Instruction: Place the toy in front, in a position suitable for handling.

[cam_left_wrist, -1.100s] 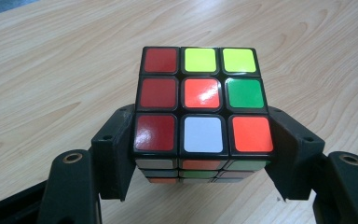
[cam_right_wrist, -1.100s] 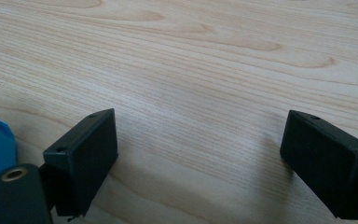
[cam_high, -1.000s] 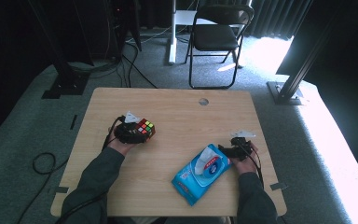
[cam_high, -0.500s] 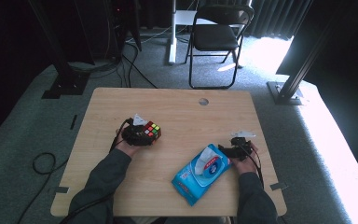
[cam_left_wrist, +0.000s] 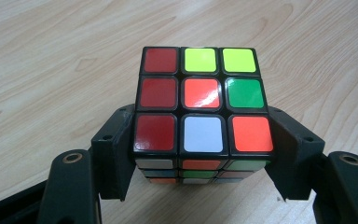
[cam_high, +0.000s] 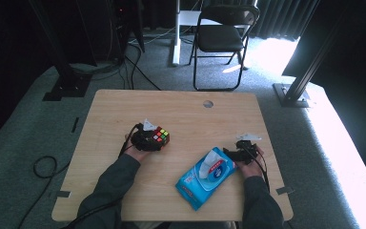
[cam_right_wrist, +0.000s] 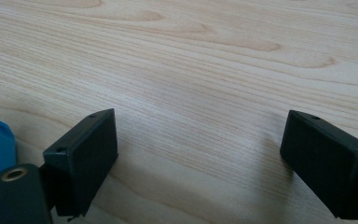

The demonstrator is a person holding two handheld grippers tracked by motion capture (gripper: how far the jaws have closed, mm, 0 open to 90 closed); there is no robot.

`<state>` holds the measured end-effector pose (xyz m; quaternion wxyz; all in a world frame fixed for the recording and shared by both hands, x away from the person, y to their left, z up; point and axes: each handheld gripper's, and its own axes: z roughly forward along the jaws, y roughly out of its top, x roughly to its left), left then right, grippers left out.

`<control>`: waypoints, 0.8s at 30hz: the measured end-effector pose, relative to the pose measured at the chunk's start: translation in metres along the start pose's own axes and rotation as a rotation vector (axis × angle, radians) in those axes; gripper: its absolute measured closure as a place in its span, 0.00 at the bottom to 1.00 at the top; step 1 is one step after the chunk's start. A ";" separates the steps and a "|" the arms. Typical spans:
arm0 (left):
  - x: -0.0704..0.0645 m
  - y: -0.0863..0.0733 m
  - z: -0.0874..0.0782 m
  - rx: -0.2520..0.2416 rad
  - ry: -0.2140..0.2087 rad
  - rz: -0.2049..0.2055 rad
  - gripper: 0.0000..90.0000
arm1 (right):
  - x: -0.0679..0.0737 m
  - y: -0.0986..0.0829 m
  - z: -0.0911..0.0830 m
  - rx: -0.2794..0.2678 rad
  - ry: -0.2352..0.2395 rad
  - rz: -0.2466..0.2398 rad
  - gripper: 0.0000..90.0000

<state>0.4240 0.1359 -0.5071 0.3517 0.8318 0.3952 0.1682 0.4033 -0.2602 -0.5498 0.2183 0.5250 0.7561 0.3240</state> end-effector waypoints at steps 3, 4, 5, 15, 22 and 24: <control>-0.001 0.000 0.002 0.000 -0.003 0.001 0.38 | 0.000 0.000 0.000 0.000 0.000 0.000 0.12; -0.002 0.000 0.002 -0.002 -0.003 0.001 0.38 | 0.000 0.000 0.000 0.000 0.000 0.000 0.12; -0.002 0.001 0.003 -0.004 -0.003 -0.001 0.38 | 0.000 0.000 0.000 0.000 0.000 0.000 0.12; -0.006 0.000 0.010 0.008 -0.003 0.012 0.38 | 0.000 0.000 0.000 0.000 0.000 0.000 0.12; -0.005 -0.001 0.010 0.009 -0.010 0.012 0.38 | 0.000 0.000 0.000 0.000 0.000 0.000 0.12; -0.004 -0.001 0.009 0.011 -0.013 0.018 0.38 | 0.000 0.000 0.000 0.000 0.000 -0.001 0.12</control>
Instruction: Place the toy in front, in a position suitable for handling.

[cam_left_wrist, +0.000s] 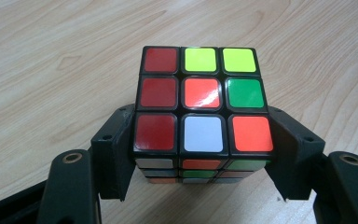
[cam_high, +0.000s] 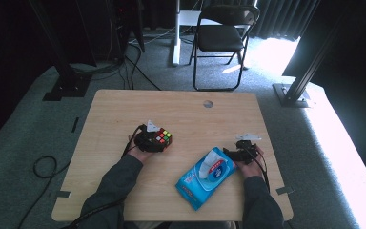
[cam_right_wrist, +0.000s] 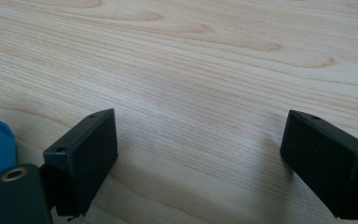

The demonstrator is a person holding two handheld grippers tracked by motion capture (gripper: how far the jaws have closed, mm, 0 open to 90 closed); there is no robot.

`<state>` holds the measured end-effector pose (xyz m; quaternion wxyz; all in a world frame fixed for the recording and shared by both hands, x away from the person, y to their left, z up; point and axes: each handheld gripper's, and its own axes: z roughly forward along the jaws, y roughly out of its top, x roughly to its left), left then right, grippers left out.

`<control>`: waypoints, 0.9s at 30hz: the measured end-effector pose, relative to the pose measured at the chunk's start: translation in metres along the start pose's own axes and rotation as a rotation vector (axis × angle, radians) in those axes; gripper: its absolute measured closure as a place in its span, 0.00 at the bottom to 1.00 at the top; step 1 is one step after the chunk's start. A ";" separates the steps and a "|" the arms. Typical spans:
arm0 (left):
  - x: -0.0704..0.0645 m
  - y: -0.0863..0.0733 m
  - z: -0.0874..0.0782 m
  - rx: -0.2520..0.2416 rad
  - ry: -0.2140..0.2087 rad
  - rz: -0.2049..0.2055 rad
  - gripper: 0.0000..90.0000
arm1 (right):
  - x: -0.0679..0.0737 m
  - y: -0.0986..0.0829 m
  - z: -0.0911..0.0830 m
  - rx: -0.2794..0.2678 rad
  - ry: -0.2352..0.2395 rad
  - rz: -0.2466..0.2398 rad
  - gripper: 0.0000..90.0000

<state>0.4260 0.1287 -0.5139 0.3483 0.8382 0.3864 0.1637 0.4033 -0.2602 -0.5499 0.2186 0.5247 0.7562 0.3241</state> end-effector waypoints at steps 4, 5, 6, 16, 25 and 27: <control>0.002 -0.001 -0.001 -0.001 0.005 -0.005 0.34 | 0.000 0.000 0.000 0.000 0.000 0.000 0.12; 0.002 -0.001 -0.001 -0.003 0.000 -0.014 0.32 | 0.000 0.000 0.000 0.000 0.000 0.000 0.12; 0.003 -0.001 -0.001 -0.007 -0.004 -0.021 0.31 | 0.000 0.000 0.000 0.000 0.000 0.000 0.12; 0.008 -0.002 -0.012 -0.041 -0.018 -0.041 0.24 | 0.000 0.000 0.000 0.000 0.000 0.000 0.12; 0.009 -0.003 -0.024 -0.062 -0.037 -0.042 0.24 | 0.000 0.000 0.000 0.000 0.000 0.000 0.12; 0.010 -0.004 -0.027 -0.073 -0.041 -0.049 0.25 | 0.000 0.000 0.000 0.000 0.000 0.000 0.12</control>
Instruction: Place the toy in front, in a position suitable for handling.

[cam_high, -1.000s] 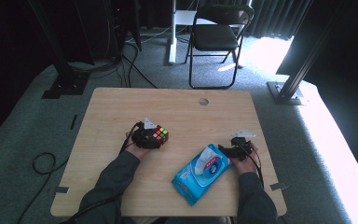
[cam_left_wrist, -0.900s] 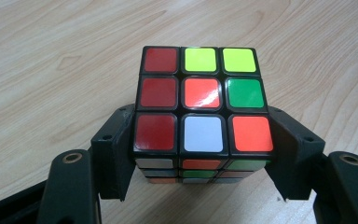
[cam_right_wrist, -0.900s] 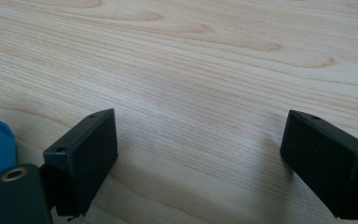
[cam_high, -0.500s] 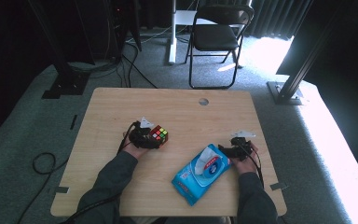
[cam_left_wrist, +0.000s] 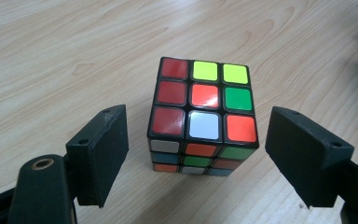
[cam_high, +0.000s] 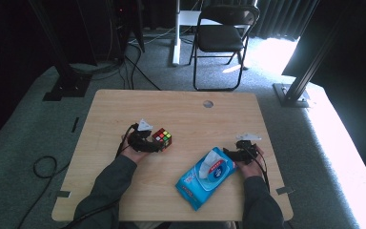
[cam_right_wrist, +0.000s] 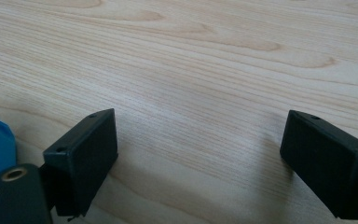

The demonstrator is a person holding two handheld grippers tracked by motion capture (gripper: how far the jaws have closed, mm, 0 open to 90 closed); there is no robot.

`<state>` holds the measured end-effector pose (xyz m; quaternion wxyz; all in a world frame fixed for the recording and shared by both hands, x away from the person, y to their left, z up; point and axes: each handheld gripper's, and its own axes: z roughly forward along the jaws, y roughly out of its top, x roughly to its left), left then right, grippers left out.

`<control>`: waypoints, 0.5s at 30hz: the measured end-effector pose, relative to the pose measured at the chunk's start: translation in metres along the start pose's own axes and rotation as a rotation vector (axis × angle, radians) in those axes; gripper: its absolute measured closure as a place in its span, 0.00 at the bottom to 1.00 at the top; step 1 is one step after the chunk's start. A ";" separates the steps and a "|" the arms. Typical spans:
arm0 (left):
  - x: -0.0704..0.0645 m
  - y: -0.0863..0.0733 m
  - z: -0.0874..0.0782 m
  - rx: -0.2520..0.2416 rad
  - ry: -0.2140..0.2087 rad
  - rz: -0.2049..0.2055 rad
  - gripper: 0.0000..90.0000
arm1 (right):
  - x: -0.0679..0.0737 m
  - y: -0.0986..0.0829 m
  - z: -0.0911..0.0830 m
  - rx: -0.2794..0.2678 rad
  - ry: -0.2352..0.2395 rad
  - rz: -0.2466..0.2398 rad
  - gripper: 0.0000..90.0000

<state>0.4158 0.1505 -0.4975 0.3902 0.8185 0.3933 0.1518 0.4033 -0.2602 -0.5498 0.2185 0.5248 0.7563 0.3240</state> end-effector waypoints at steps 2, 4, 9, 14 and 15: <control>0.001 0.000 -0.003 -0.007 -0.001 -0.004 0.26 | 0.000 0.000 0.000 0.000 0.000 0.000 0.12; 0.002 0.000 -0.006 -0.011 -0.006 -0.013 0.27 | 0.000 0.000 0.000 0.000 0.000 0.000 0.12; 0.003 -0.001 -0.012 -0.016 -0.012 -0.020 0.29 | 0.000 0.000 0.000 0.000 0.000 0.000 0.12; 0.003 -0.001 -0.018 -0.034 -0.021 -0.031 0.30 | 0.000 0.000 0.000 0.000 0.000 0.000 0.12; 0.003 -0.001 -0.019 -0.034 -0.021 -0.029 0.31 | 0.000 0.000 0.000 0.000 0.000 0.000 0.12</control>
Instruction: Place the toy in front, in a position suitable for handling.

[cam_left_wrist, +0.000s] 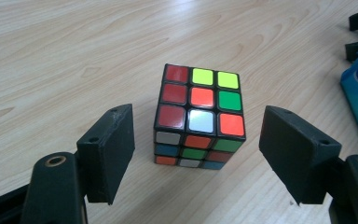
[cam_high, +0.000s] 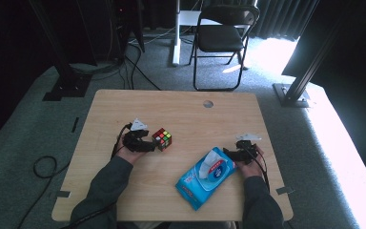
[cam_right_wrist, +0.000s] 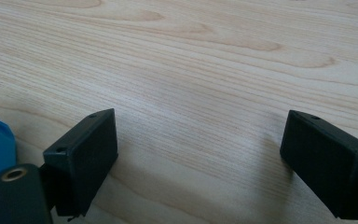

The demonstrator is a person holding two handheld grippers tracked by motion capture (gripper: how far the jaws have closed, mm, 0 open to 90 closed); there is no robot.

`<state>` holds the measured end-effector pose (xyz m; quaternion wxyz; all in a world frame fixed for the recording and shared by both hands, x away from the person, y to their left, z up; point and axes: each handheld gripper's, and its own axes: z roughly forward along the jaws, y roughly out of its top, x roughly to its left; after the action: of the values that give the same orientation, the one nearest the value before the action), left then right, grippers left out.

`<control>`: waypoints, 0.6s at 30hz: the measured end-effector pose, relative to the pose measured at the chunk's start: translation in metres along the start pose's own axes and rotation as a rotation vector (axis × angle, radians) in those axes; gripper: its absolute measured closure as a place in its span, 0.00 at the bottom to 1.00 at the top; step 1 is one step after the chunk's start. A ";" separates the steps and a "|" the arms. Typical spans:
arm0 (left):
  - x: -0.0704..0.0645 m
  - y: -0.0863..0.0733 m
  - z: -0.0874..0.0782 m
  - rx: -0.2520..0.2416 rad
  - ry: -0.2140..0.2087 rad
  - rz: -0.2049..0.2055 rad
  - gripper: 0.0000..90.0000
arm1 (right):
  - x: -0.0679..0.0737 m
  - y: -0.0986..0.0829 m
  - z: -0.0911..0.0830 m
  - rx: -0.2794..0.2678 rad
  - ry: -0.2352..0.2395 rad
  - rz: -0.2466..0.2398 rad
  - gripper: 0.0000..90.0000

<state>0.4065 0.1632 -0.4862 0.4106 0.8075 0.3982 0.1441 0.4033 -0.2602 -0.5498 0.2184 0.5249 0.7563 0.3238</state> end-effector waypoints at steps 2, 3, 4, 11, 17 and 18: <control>0.000 0.000 -0.002 -0.003 -0.001 0.000 0.32 | 0.000 0.000 0.000 0.000 0.000 0.000 0.12; -0.001 0.000 -0.003 -0.006 -0.004 -0.002 0.32 | 0.000 0.000 0.000 0.000 0.000 0.000 0.12; -0.001 0.001 -0.005 -0.010 -0.013 -0.009 0.32 | 0.000 0.000 0.000 0.000 0.000 0.001 0.12; -0.006 0.002 -0.010 -0.029 -0.027 -0.002 0.34 | 0.000 0.000 0.000 0.000 0.000 0.000 0.12; -0.013 0.005 -0.012 -0.021 -0.032 0.015 0.35 | 0.000 0.000 0.000 0.000 0.000 0.001 0.12; -0.014 0.005 -0.012 -0.021 -0.036 0.019 0.35 | 0.000 0.000 0.000 0.000 0.000 0.000 0.12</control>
<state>0.3933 0.1572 -0.4735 0.4248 0.8093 0.3817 0.1375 0.4032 -0.2601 -0.5498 0.2185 0.5250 0.7562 0.3238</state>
